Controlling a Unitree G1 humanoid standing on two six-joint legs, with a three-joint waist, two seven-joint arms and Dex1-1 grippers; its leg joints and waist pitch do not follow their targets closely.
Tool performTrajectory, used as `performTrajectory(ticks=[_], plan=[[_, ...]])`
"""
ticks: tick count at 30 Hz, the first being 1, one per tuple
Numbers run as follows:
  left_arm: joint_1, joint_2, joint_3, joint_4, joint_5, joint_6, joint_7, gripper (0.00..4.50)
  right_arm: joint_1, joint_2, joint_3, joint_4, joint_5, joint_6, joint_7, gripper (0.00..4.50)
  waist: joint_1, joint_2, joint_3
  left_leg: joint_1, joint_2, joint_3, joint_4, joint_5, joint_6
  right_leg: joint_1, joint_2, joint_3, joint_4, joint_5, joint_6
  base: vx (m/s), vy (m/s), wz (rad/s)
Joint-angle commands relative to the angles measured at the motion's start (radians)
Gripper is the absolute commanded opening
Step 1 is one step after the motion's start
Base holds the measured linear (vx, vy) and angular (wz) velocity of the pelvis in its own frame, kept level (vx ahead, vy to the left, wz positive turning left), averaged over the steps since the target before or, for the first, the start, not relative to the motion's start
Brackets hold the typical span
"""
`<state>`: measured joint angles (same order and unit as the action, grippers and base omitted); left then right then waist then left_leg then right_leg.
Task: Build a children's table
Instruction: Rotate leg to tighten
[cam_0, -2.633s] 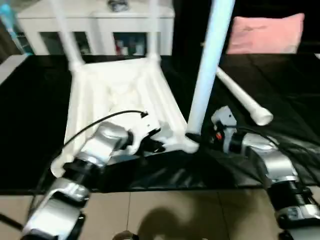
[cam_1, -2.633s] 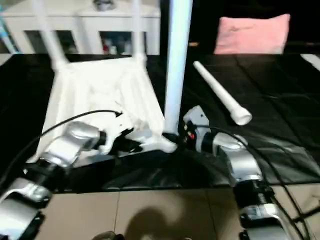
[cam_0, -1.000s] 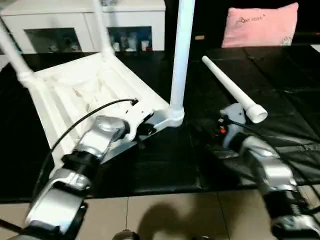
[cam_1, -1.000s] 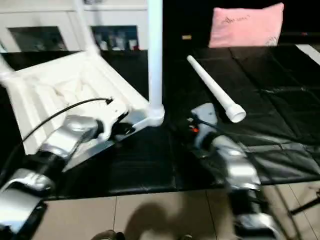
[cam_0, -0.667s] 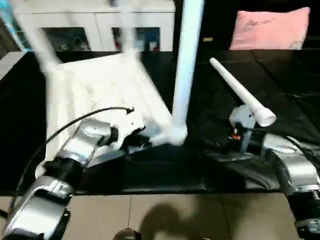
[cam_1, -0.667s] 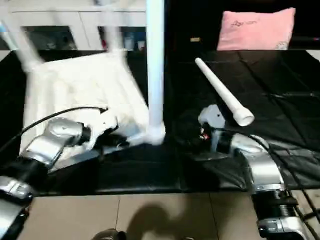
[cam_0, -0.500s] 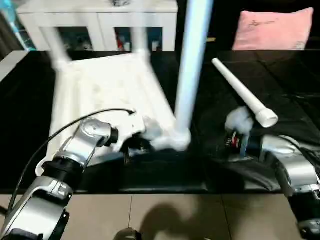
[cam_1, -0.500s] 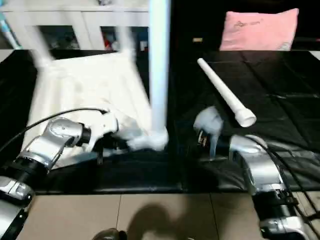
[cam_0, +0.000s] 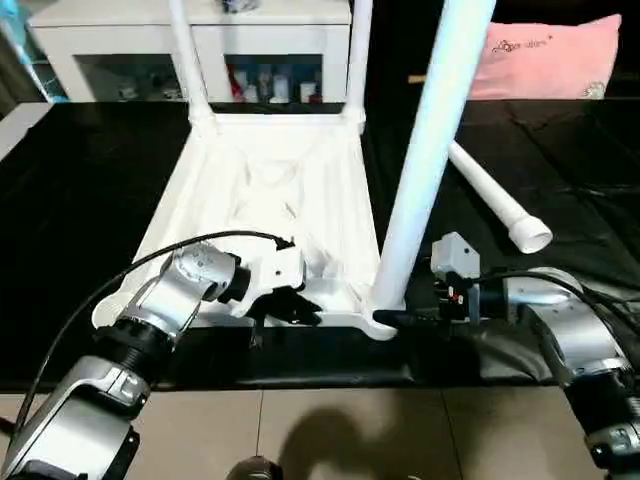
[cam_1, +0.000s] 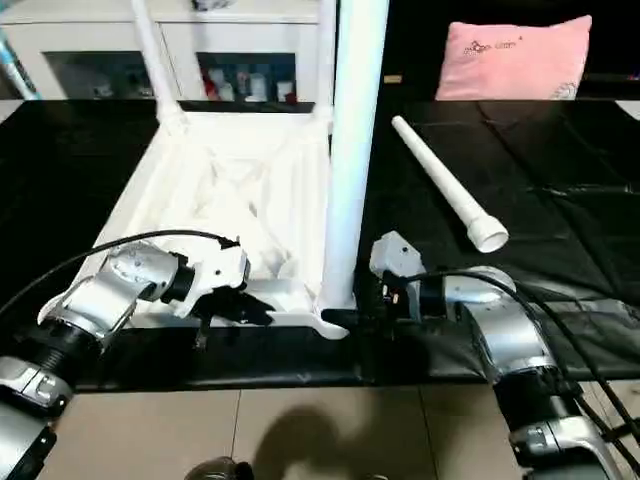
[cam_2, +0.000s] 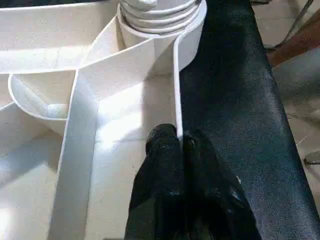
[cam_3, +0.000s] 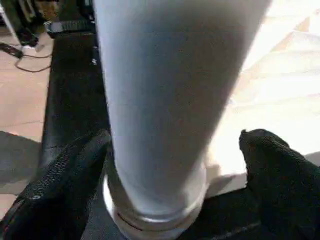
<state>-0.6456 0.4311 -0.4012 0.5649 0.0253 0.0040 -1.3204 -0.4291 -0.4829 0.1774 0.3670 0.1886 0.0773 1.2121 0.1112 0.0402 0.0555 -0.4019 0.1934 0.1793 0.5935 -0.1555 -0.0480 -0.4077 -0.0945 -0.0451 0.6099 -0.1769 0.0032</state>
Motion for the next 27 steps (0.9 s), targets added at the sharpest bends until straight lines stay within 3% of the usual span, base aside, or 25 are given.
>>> performTrajectory(ticks=[1, 8, 14, 23, 27], plan=[[-0.006, 0.006, -0.016, -0.038, 0.012, -0.021, -0.021, 0.00, -0.013, -0.002, 0.013, 0.003, 0.009, 0.008, 0.028, 4.02, -0.005, -0.009, -0.078, 0.027, 0.031, -0.003, -0.066, -0.225, 0.051, 0.047, -0.040, 0.025, -0.061, -0.146, -0.248, 0.000, 0.000, 0.00], [0.003, 0.005, -0.017, -0.033, 0.056, -0.029, 0.060, 0.00, -0.015, -0.002, 0.017, 0.029, 0.005, -0.003, 0.035, 3.41, -0.006, -0.007, -0.076, 0.030, 0.032, -0.004, -0.066, -0.255, 0.041, 0.045, -0.041, 0.025, -0.065, -0.175, -0.248, 0.000, 0.000, 0.00], [0.020, 0.012, -0.023, -0.037, 0.078, -0.039, 0.084, 0.00, -0.020, 0.005, 0.020, 0.048, -0.004, -0.006, 0.039, 2.88, -0.006, -0.007, -0.073, 0.033, 0.032, -0.005, -0.071, -0.294, 0.021, 0.042, -0.041, 0.027, -0.072, -0.248, -0.225, 0.000, 0.000, 0.00], [0.025, 0.015, -0.023, -0.046, 0.077, -0.036, 0.080, 0.00, -0.022, 0.007, 0.024, 0.056, 0.002, -0.002, 0.058, 2.17, -0.007, -0.008, -0.075, 0.031, 0.031, -0.005, -0.069, -0.274, 0.030, 0.044, -0.040, 0.026, -0.067, -0.211, -0.235, 0.000, 0.000, 0.00], [0.027, 0.013, -0.018, -0.043, 0.071, -0.033, 0.077, 0.00, -0.018, 0.008, 0.025, 0.056, 0.005, 0.002, 0.062, 2.14, -0.007, -0.008, -0.075, 0.030, 0.031, -0.005, -0.069, -0.274, 0.030, 0.044, -0.040, 0.026, -0.068, -0.215, -0.233, 0.000, 0.000, 0.00]])
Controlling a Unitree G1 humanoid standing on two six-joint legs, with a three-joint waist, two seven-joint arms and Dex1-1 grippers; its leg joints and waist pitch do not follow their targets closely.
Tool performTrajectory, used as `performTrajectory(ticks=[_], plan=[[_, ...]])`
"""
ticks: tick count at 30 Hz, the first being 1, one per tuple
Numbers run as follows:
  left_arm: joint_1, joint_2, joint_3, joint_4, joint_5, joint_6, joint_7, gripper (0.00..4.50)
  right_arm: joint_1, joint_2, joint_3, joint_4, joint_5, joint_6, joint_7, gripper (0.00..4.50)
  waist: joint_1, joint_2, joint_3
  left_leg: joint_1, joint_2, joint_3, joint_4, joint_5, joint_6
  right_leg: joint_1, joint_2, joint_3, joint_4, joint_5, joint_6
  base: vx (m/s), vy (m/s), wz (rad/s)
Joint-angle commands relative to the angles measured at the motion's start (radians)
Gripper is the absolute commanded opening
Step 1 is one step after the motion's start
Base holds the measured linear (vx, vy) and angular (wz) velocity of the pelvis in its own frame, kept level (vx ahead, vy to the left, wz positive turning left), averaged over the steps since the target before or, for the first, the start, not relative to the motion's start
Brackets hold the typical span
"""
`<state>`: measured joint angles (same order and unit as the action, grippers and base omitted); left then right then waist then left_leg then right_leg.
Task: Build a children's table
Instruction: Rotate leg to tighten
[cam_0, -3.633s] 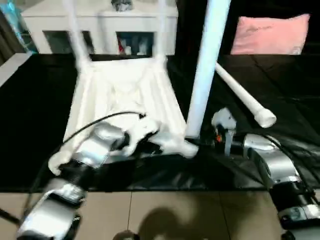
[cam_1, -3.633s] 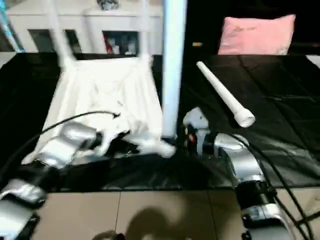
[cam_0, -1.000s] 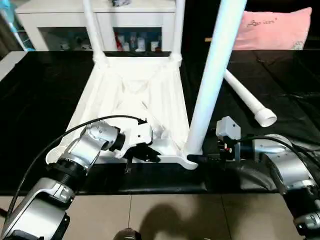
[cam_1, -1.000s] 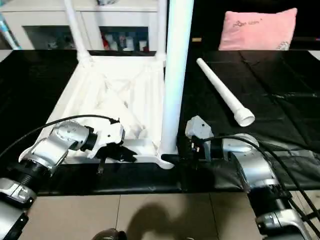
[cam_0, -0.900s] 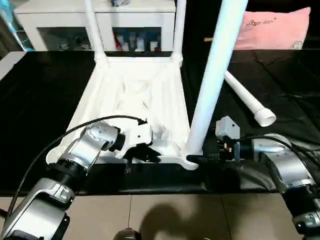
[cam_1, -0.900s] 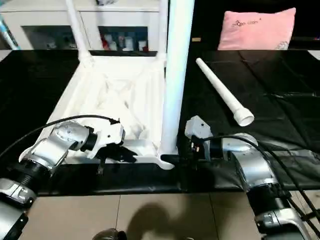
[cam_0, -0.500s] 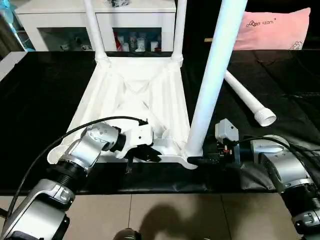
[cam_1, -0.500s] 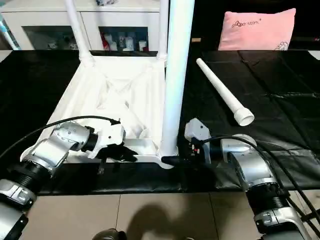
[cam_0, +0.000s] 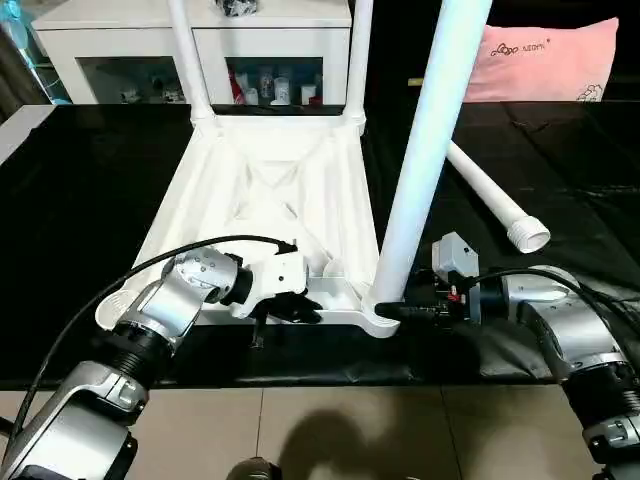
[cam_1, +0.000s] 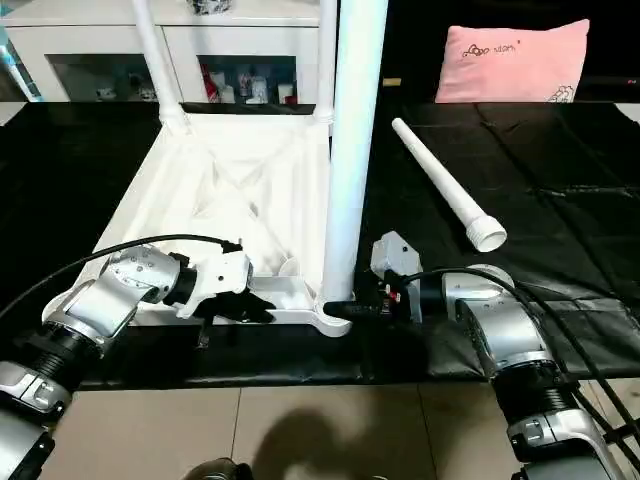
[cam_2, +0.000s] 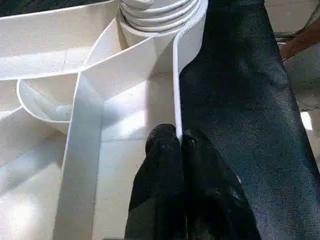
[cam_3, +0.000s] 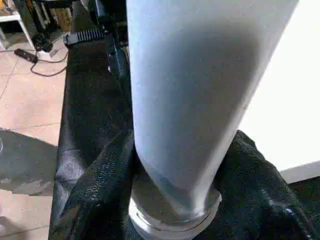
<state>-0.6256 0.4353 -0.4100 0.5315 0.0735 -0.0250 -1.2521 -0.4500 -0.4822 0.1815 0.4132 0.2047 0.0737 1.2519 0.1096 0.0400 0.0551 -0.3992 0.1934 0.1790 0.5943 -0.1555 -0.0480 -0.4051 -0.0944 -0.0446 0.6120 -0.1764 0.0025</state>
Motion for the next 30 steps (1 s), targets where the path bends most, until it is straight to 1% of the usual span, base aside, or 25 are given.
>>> performTrajectory(ticks=[1, 4, 9, 15, 20, 24, 26, 27, 28, 29, 30], plan=[[0.007, 0.009, -0.009, -0.008, 0.022, -0.004, 0.008, 0.00, 0.005, 0.009, 0.021, 0.009, -0.010, 0.006, 0.021, 2.08, -0.005, -0.008, -0.075, 0.028, 0.031, -0.005, -0.070, -0.274, 0.030, 0.041, -0.041, 0.025, -0.070, -0.216, -0.233, 0.000, 0.000, 0.00], [0.007, 0.009, -0.006, 0.005, 0.020, -0.010, 0.007, 0.00, 0.014, 0.017, 0.022, 0.004, -0.003, 0.012, 0.016, 2.03, -0.005, -0.006, -0.075, 0.029, 0.031, -0.005, -0.071, -0.278, 0.027, 0.041, -0.041, 0.025, -0.070, -0.219, -0.233, 0.000, 0.000, 0.00], [0.007, 0.007, -0.003, 0.023, 0.015, -0.017, 0.005, 0.00, 0.026, 0.026, 0.027, -0.004, 0.001, 0.016, 0.013, 2.02, -0.005, -0.007, -0.074, 0.028, 0.031, -0.006, -0.071, -0.283, 0.025, 0.041, -0.041, 0.025, -0.071, -0.225, -0.231, 0.000, 0.000, 0.00], [0.007, 0.008, -0.002, 0.029, 0.013, -0.018, 0.002, 0.00, 0.036, 0.032, 0.030, -0.012, 0.001, 0.019, 0.011, 2.02, -0.006, -0.005, -0.072, 0.031, 0.032, -0.007, -0.075, -0.315, 0.013, 0.040, -0.042, 0.026, -0.075, -0.262, -0.223, 0.000, 0.000, 0.00], [0.009, 0.014, -0.001, 0.002, 0.007, 0.000, -0.008, 0.00, 0.038, 0.038, 0.029, -0.012, 0.001, 0.021, 0.004, 2.02, -0.007, -0.005, -0.072, 0.031, 0.031, -0.007, -0.076, -0.316, 0.012, 0.040, -0.041, 0.026, -0.075, -0.264, -0.222, 0.000, 0.000, 0.00], [0.012, 0.014, 0.002, -0.017, 0.001, 0.015, -0.009, 0.00, 0.039, 0.045, 0.025, -0.015, 0.001, 0.026, -0.007, 2.02, -0.011, -0.005, -0.072, 0.031, 0.031, -0.007, -0.077, -0.315, 0.011, 0.040, -0.041, 0.026, -0.075, -0.260, -0.224, 0.000, 0.000, 0.00], [0.014, 0.008, 0.010, -0.029, 0.000, 0.048, 0.012, 0.00, 0.045, 0.055, 0.019, -0.018, -0.003, 0.045, -0.036, 2.02, -0.012, -0.004, -0.071, 0.031, 0.031, -0.007, -0.077, -0.319, 0.011, 0.040, -0.041, 0.027, -0.075, -0.260, -0.226, 0.000, 0.000, 0.00], [0.005, -0.011, 0.033, -0.031, 0.005, 0.115, 0.079, 0.00, 0.048, 0.081, 0.011, -0.007, -0.024, 0.086, -0.122, 2.02, -0.014, -0.001, -0.070, 0.032, 0.031, -0.008, -0.078, -0.319, 0.008, 0.039, -0.040, 0.027, -0.074, -0.260, -0.226, 0.000, 0.000, 0.00], [0.004, -0.012, 0.034, -0.031, 0.005, 0.119, 0.083, 0.00, 0.048, 0.082, 0.010, -0.006, -0.025, 0.087, -0.127, 2.02, -0.016, -0.001, -0.068, 0.033, 0.030, -0.007, -0.080, -0.329, 0.001, 0.037, -0.039, 0.026, -0.076, -0.274, -0.228, 0.000, 0.000, 0.00], [-0.004, -0.028, 0.054, -0.028, 0.004, 0.158, 0.131, 0.00, 0.047, 0.104, 0.001, 0.008, -0.039, 0.113, -0.191, 2.02, -0.019, -0.001, -0.067, 0.032, 0.029, -0.008, -0.081, -0.339, -0.006, 0.037, -0.040, 0.026, -0.076, -0.290, -0.224, 0.000, 0.000, 0.00], [-0.004, -0.028, 0.054, -0.028, 0.004, 0.158, 0.131, 0.00, 0.047, 0.104, 0.001, 0.008, -0.039, 0.113, -0.191, 2.02, -0.025, -0.003, -0.062, 0.033, 0.025, -0.011, -0.084, -0.372, -0.017, 0.037, -0.041, 0.024, -0.084, -0.358, -0.206, 0.000, 0.000, 0.00]])
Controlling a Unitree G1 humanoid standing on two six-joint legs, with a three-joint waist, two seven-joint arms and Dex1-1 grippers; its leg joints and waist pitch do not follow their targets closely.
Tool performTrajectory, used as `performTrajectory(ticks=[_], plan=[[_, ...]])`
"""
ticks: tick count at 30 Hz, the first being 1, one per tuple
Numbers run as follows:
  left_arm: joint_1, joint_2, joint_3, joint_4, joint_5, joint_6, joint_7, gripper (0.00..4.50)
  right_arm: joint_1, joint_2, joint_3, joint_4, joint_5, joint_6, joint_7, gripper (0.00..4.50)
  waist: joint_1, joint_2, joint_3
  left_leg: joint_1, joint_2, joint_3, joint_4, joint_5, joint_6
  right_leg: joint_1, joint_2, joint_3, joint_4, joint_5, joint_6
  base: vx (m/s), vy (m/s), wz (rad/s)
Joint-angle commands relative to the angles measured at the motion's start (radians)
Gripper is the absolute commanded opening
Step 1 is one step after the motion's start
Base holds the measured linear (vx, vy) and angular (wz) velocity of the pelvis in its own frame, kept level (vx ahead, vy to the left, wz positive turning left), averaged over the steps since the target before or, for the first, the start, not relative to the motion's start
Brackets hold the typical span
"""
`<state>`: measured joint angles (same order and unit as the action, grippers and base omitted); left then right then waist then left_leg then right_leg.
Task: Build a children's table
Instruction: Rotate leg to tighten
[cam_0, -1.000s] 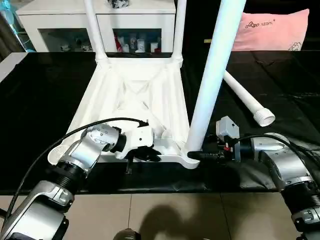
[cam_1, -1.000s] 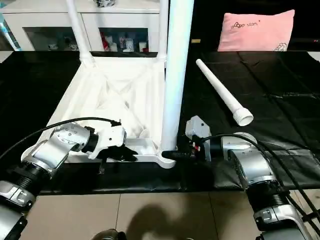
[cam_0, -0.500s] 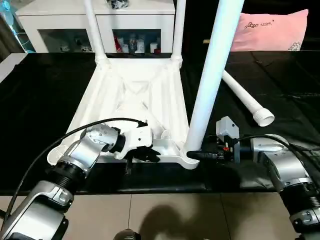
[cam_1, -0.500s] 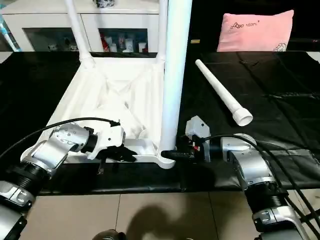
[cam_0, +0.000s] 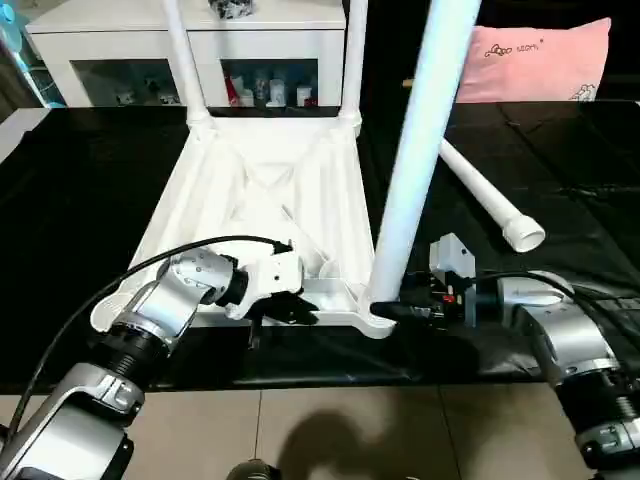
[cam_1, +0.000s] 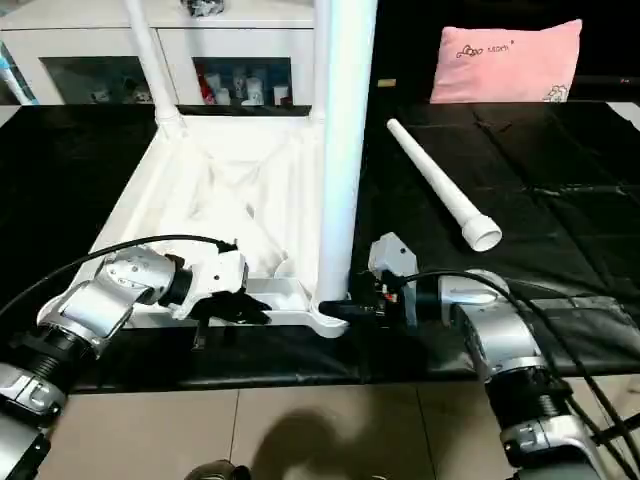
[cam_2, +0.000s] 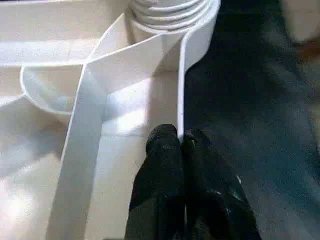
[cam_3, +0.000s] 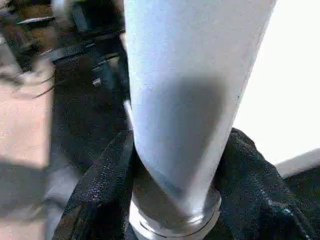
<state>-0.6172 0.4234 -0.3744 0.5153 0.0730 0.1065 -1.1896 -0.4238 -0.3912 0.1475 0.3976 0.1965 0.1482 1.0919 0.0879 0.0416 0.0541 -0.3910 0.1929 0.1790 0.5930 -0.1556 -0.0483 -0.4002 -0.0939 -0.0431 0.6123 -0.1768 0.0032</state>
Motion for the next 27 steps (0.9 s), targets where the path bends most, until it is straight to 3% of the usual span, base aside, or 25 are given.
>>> performTrajectory(ticks=[1, 2, 4, 6, 7, 10, 12, 15, 19, 20, 25, 27], plan=[[-0.018, -0.027, 0.033, -0.010, 0.000, 0.050, 0.098, 0.00, 0.018, 0.027, 0.028, 0.033, -0.036, 0.052, -0.068, 2.01, -0.006, -0.005, -0.061, 0.027, 0.026, -0.012, -0.083, -0.387, -0.021, 0.032, -0.043, 0.023, -0.088, -0.394, -0.195, 0.000, 0.000, 0.00], [-0.026, -0.040, 0.051, -0.005, -0.003, 0.080, 0.137, 0.00, 0.015, 0.044, 0.020, 0.046, -0.043, 0.061, -0.110, 2.01, -0.011, -0.006, -0.058, 0.028, 0.024, -0.016, -0.084, -0.418, -0.032, 0.028, -0.044, 0.023, -0.094, -0.461, -0.170, 0.000, 0.000, 0.00], [-0.043, -0.072, 0.095, 0.003, -0.013, 0.150, 0.229, 0.00, 0.002, 0.086, -0.001, 0.082, -0.055, 0.091, -0.213, 2.01, -0.017, -0.012, -0.058, 0.028, 0.023, -0.017, -0.085, -0.424, -0.035, 0.028, -0.044, 0.022, -0.098, -0.482, -0.158, 0.000, 0.000, 0.00], [-0.061, -0.139, 0.170, -0.017, -0.038, 0.263, 0.376, 0.00, -0.051, 0.179, -0.063, 0.187, -0.055, 0.158, -0.431, 2.01, -0.031, -0.007, -0.055, 0.028, 0.020, -0.018, -0.084, -0.439, -0.048, 0.023, -0.043, 0.020, -0.097, -0.507, -0.160, 0.000, 0.000, 0.00], [-0.062, -0.154, 0.183, -0.027, -0.041, 0.284, 0.402, 0.00, -0.065, 0.200, -0.080, 0.211, -0.051, 0.174, -0.481, 2.01, -0.048, -0.010, -0.058, 0.019, 0.014, -0.028, -0.086, -0.443, -0.056, 0.033, -0.045, 0.008, -0.103, -0.559, -0.130, -0.060, 0.020, -0.21], [-0.063, -0.206, 0.212, -0.057, -0.031, 0.336, 0.491, 0.00, -0.111, 0.261, -0.118, 0.287, -0.051, 0.191, -0.623, 2.01, -0.063, -0.006, -0.057, 0.018, 0.014, -0.032, -0.087, -0.464, -0.049, 0.030, -0.044, 0.005, -0.110, -0.549, -0.122, -0.014, 0.005, -0.06], [-0.063, -0.238, 0.220, -0.070, -0.027, 0.355, 0.534, 0.00, -0.140, 0.291, -0.128, 0.332, -0.052, 0.177, -0.679, 2.01, -0.064, -0.002, -0.059, 0.023, 0.016, -0.032, -0.088, -0.474, -0.040, 0.028, -0.043, 0.002, -0.115, -0.503, -0.132, 0.000, 0.000, 0.00], [-0.078, -0.269, 0.218, -0.060, -0.007, 0.361, 0.592, 0.00, -0.192, 0.337, -0.153, 0.395, -0.051, 0.160, -0.739, 2.01, -0.068, -0.004, -0.058, 0.029, 0.014, -0.027, -0.086, -0.495, -0.035, 0.022, -0.041, 0.001, -0.119, -0.480, -0.146, 0.000, 0.000, 0.00], [-0.087, -0.265, 0.205, -0.060, 0.010, 0.373, 0.612, 0.00, -0.217, 0.349, -0.161, 0.418, -0.062, 0.151, -0.750, 2.01, -0.071, -0.001, -0.059, 0.027, 0.016, -0.027, -0.089, -0.491, -0.032, 0.024, -0.039, 0.003, -0.113, -0.431, -0.159, 0.000, 0.000, 0.00], [-0.089, -0.257, 0.199, -0.057, 0.011, 0.375, 0.617, 0.00, -0.218, 0.346, -0.167, 0.415, -0.051, 0.139, -0.739, 2.36, -0.070, 0.000, -0.060, 0.028, 0.016, -0.024, -0.088, -0.484, -0.029, 0.023, -0.039, 0.006, -0.113, -0.409, -0.166, 0.000, 0.000, 0.00], [-0.086, -0.240, 0.186, -0.050, 0.010, 0.364, 0.598, 0.00, -0.214, 0.327, -0.166, 0.410, -0.062, 0.104, -0.739, 2.82, -0.069, 0.000, -0.063, 0.025, 0.017, -0.021, -0.087, -0.452, -0.020, 0.028, -0.041, 0.008, -0.107, -0.359, -0.184, 0.000, 0.000, 0.00], [-0.078, -0.222, 0.167, -0.048, 0.016, 0.329, 0.563, 0.00, -0.204, 0.308, -0.173, 0.395, -0.065, 0.081, -0.718, 3.08, -0.067, -0.002, -0.066, 0.017, 0.017, -0.022, -0.087, -0.419, -0.013, 0.036, -0.042, 0.008, -0.102, -0.325, -0.187, 0.000, 0.000, 0.00]])
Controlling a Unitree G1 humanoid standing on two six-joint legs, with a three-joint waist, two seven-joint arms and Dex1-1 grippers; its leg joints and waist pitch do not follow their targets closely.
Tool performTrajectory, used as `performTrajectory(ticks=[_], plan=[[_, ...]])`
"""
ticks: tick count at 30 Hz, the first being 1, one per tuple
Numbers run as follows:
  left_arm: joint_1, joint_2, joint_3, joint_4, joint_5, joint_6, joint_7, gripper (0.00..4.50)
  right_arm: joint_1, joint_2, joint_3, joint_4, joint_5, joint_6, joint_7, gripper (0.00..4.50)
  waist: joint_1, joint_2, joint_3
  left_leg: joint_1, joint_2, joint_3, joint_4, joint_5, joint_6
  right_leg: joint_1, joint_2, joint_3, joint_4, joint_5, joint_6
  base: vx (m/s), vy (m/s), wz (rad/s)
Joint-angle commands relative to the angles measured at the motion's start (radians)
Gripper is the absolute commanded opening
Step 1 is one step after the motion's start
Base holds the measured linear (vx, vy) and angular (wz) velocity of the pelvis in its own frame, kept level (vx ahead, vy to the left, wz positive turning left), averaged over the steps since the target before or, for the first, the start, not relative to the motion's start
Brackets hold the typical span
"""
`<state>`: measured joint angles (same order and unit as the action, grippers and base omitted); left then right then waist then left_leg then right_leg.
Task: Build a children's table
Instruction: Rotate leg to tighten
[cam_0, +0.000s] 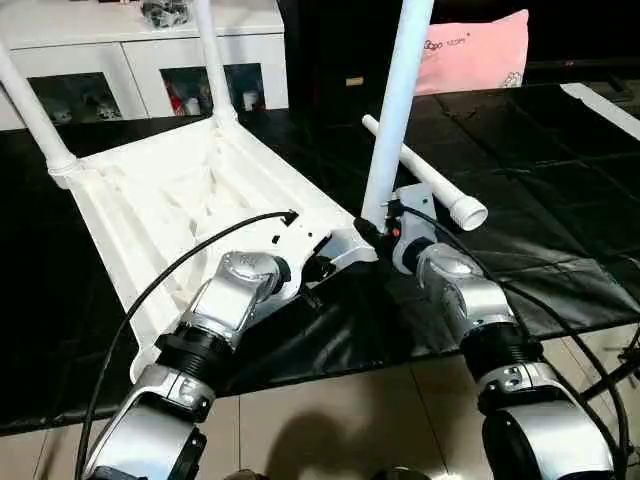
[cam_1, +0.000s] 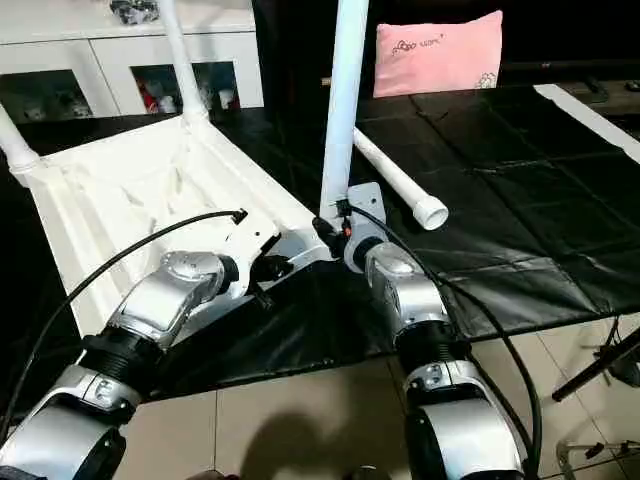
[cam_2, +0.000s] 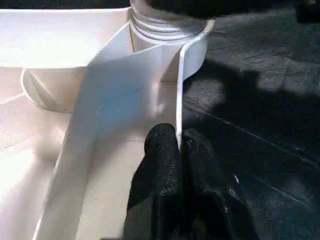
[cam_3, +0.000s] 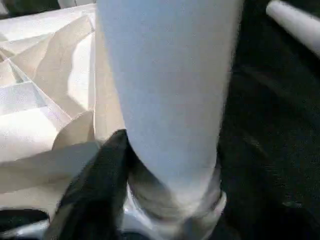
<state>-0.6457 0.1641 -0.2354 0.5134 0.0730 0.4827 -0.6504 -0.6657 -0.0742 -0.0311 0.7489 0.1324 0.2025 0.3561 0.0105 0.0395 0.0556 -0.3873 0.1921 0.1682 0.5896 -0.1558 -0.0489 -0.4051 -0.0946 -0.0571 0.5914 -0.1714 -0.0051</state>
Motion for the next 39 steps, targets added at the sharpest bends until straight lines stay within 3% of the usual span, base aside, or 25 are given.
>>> performTrajectory(ticks=[1, 5, 7, 8, 11, 13, 14, 15, 17, 20, 21, 25, 30, 39], plan=[[-0.041, 0.053, 0.010, -0.044, 0.023, -0.083, -0.007, 0.00, 0.050, -0.025, 0.003, 0.021, 0.000, 0.015, 0.042, 3.08, 0.011, 0.001, -0.068, 0.013, 0.018, -0.009, -0.083, -0.402, -0.007, 0.041, -0.040, 0.023, -0.079, -0.310, -0.185, 0.000, 0.000, 0.00], [-0.027, 0.085, -0.009, -0.025, 0.021, -0.130, -0.078, 0.00, 0.098, -0.081, -0.001, -0.076, 0.019, -0.003, 0.127, 3.37, 0.019, 0.001, -0.075, 0.012, 0.020, -0.004, -0.076, -0.333, 0.014, 0.045, -0.038, 0.025, -0.071, -0.216, -0.211, 0.014, -0.004, 0.01], [-0.024, 0.098, -0.015, -0.022, 0.016, -0.146, -0.105, 0.00, 0.119, -0.109, -0.003, -0.117, 0.029, -0.005, 0.165, 3.59, 0.030, 0.003, -0.081, 0.013, 0.021, -0.001, -0.070, -0.264, 0.028, 0.049, -0.037, 0.026, -0.061, -0.127, -0.229, 0.000, 0.000, 0.00], [-0.020, 0.115, -0.024, -0.016, 0.009, -0.169, -0.143, 0.00, 0.150, -0.149, -0.005, -0.177, 0.051, -0.013, 0.237, 3.66, 0.035, 0.002, -0.086, 0.007, 0.019, 0.000, -0.063, -0.189, 0.050, 0.056, -0.036, 0.025, -0.048, -0.035, -0.245, 0.000, 0.000, 0.00], [-0.017, 0.143, -0.042, 0.006, -0.002, -0.225, -0.201, 0.00, 0.185, -0.203, -0.007, -0.257, 0.091, -0.006, 0.342, 3.92, 0.047, 0.005, -0.089, 0.006, 0.019, 0.003, -0.053, -0.116, 0.102, 0.054, -0.034, 0.021, -0.038, 0.083, -0.278, 0.000, 0.000, 0.00], [-0.016, 0.152, -0.048, 0.016, -0.004, -0.249, -0.222, 0.00, 0.197, -0.221, -0.005, -0.283, 0.103, -0.004, 0.381, 4.10, 0.050, 0.004, -0.086, 0.005, 0.020, 0.003, -0.055, -0.137, 0.107, 0.056, -0.035, 0.020, -0.041, 0.058, -0.277, 0.000, 0.000, 0.00], [-0.015, 0.179, -0.062, 0.034, -0.012, -0.304, -0.301, 0.00, 0.223, -0.287, 0.017, -0.333, 0.116, -0.007, 0.502, 4.16, 0.053, 0.001, -0.083, 0.008, 0.024, 0.004, -0.058, -0.178, 0.098, 0.055, -0.036, 0.019, -0.046, -0.007, -0.273, 0.000, 0.000, 0.00], [-0.015, 0.179, -0.062, 0.034, -0.012, -0.304, -0.301, 0.00, 0.223, -0.287, 0.017, -0.333, 0.116, -0.007, 0.502, 4.21, 0.056, 0.001, -0.083, 0.008, 0.024, 0.004, -0.058, -0.191, 0.095, 0.055, -0.037, 0.019, -0.049, -0.032, -0.270, 0.000, 0.000, 0.00], [-0.015, 0.206, -0.076, 0.044, -0.019, -0.342, -0.378, 0.00, 0.239, -0.341, 0.042, -0.372, 0.126, -0.004, 0.598, 4.47, 0.065, 0.003, -0.078, 0.015, 0.030, 0.006, -0.062, -0.234, 0.070, 0.049, -0.037, 0.021, -0.056, -0.117, -0.258, 0.000, 0.000, 0.00], [-0.014, 0.227, -0.089, 0.040, -0.028, -0.373, -0.446, 0.00, 0.245, -0.379, 0.080, -0.392, 0.114, -0.012, 0.667, 4.47, 0.070, 0.004, -0.075, 0.017, 0.033, 0.008, -0.064, -0.261, 0.051, 0.044, -0.037, 0.021, -0.058, -0.161, -0.250, 0.000, 0.000, 0.00], [-0.013, 0.239, -0.098, 0.036, -0.034, -0.391, -0.486, 0.00, 0.244, -0.398, 0.103, -0.393, 0.096, -0.023, 0.693, 4.47, 0.076, 0.005, -0.076, 0.020, 0.035, 0.009, -0.066, -0.280, 0.031, 0.041, -0.038, 0.022, -0.060, -0.192, -0.241, 0.000, 0.000, 0.00], [-0.013, 0.239, -0.098, 0.036, -0.034, -0.391, -0.486, 0.00, 0.244, -0.398, 0.103, -0.393, 0.096, -0.023, 0.693, 4.47, 0.089, 0.006, -0.076, 0.029, 0.038, 0.013, -0.066, -0.294, 0.011, 0.033, -0.037, 0.025, -0.057, -0.177, -0.247, 0.000, 0.000, 0.00], [-0.013, 0.239, -0.098, 0.036, -0.034, -0.391, -0.486, 0.00, 0.244, -0.398, 0.103, -0.393, 0.096, -0.023, 0.693, 4.47, 0.095, 0.003, -0.080, 0.018, 0.035, 0.011, -0.065, -0.257, 0.011, 0.043, -0.040, 0.024, -0.050, -0.143, -0.235, 0.000, 0.000, 0.00], [-0.013, 0.239, -0.098, 0.036, -0.034, -0.391, -0.486, 0.00, 0.244, -0.398, 0.103, -0.393, 0.096, -0.023, 0.693, 4.47, 0.097, 0.003, -0.081, 0.017, 0.034, 0.011, -0.063, -0.240, 0.018, 0.043, -0.040, 0.022, -0.050, -0.150, -0.232, 0.000, 0.000, 0.00]])
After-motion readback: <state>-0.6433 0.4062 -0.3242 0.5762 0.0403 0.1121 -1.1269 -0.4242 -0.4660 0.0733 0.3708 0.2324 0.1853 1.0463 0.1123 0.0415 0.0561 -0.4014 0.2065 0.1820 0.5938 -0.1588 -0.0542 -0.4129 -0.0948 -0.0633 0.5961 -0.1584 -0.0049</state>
